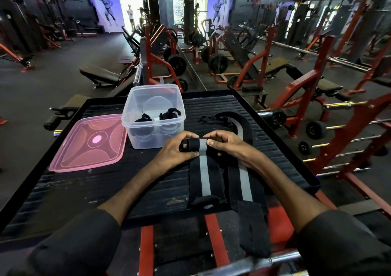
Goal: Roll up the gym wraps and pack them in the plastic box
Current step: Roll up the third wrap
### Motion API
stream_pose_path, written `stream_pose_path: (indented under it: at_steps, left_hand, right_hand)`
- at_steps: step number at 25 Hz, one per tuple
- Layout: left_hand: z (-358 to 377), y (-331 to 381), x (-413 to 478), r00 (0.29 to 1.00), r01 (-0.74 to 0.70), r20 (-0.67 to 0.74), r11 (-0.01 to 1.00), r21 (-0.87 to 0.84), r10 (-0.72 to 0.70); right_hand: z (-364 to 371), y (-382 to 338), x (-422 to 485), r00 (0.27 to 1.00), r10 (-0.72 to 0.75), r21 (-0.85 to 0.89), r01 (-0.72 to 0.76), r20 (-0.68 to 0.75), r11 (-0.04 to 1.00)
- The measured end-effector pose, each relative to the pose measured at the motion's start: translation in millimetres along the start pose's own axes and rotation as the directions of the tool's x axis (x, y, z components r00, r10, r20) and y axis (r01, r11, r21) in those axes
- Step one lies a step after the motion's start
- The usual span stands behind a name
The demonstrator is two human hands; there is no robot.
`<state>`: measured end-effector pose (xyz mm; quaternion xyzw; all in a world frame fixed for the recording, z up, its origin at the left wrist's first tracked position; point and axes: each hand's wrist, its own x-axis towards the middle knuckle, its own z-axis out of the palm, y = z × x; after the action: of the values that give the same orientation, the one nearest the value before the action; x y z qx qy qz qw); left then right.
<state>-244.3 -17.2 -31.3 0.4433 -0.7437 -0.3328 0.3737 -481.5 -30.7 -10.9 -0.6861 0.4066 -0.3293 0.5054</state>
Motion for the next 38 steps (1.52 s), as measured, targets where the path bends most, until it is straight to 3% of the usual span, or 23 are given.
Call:
stream_pose_path:
  at_steps: [3,10,14,18,23,26,29,32,34,38]
  left_hand:
    - [-4,2,3,0.983,0.118,0.150,0.991,-0.068,-0.107]
    - [-6,0,1,0.974,0.118,0.198,0.992,-0.042,-0.107]
    - [-4,5,-1,0.997,0.038,0.067,0.999,0.016,-0.039]
    - [-4,8,-2,1.000,-0.014,-0.018,0.997,0.074,0.015]
    - [-2,11,-3,0.997,-0.046,-0.053,0.998,0.034,0.047]
    - [-2,10,-4,0.997,-0.062,-0.049,0.998,0.031,0.063]
    - [-4,9,-2,0.999,-0.038,0.012,0.999,-0.001,0.038]
    - [-8,9,-2,0.970,0.111,0.228,0.988,-0.109,-0.084]
    - [-9,9,-1,0.940,0.173,0.309,0.982,-0.074,-0.143]
    - [-6,7,0,0.943,0.186,0.287,0.982,-0.026,-0.171]
  right_hand:
    - [0,1,-2,0.992,-0.124,0.028,0.126,-0.038,0.992]
    - [0,1,-2,0.986,-0.163,0.000,0.163,-0.022,0.987]
    - [-1,-10,-6,0.999,-0.020,0.151,0.015,0.030,0.988]
    - [-3,-17,1,0.983,0.183,0.387,-0.167,-0.004,0.907]
    - [-1,-15,-6,0.968,0.241,0.112,-0.247,0.063,0.963]
    - [-2,-14,-11,0.974,0.203,0.018,-0.206,0.096,0.978]
    - [2,-10,-13,0.996,0.089,0.032,-0.089,-0.002,0.996]
    - [5,-9,-17,0.998,-0.011,0.106,0.017,-0.055,0.994]
    - [4,-9,-18,0.998,-0.046,0.076,0.050,-0.052,0.996]
    - [7,-6,-17,0.996,-0.081,0.030,0.083,-0.046,0.996]
